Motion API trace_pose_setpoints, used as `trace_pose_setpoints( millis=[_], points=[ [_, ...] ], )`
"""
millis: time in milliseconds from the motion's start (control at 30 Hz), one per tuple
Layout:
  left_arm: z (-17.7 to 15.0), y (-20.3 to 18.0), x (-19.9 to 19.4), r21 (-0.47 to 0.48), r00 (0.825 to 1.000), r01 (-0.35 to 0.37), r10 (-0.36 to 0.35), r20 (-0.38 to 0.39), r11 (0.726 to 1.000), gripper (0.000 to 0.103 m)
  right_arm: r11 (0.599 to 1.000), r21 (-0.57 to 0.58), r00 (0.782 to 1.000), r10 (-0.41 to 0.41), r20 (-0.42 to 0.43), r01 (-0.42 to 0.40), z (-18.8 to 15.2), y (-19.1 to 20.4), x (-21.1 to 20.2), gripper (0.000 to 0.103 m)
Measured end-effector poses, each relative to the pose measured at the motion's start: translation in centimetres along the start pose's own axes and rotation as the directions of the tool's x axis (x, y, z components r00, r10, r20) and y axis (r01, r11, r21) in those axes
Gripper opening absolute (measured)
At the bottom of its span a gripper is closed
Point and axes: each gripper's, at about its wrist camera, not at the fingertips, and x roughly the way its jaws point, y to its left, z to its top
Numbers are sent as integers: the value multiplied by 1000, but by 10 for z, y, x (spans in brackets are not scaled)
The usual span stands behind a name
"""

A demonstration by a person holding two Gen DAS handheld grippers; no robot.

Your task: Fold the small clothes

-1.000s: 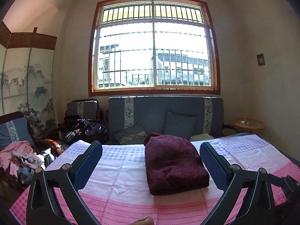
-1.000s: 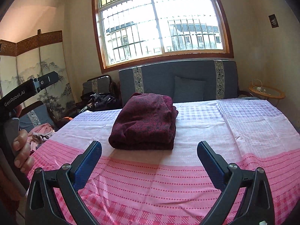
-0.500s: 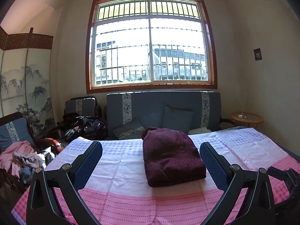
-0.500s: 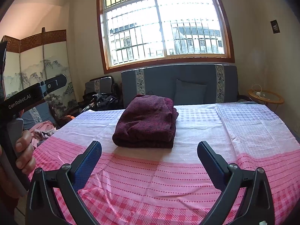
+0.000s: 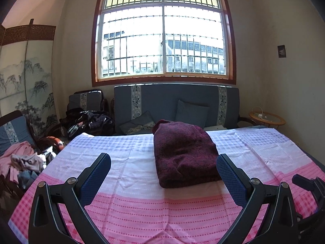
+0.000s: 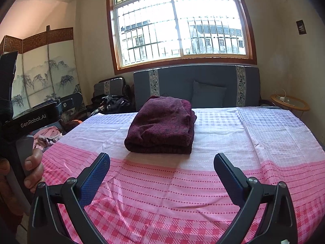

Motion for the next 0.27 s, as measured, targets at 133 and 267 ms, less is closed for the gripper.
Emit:
trace_pose_setpoints(
  millis=[133, 267],
  points=[
    [-6, 0, 6, 4, 1000, -22, 22, -17, 1000, 103, 1000, -2, 1000, 4, -7, -4, -1, 1, 3, 102],
    [-10, 5, 13, -21, 998, -24, 22, -66, 1000, 103, 1000, -7, 1000, 3, -11, -3, -1, 3, 4, 102]
  ],
)
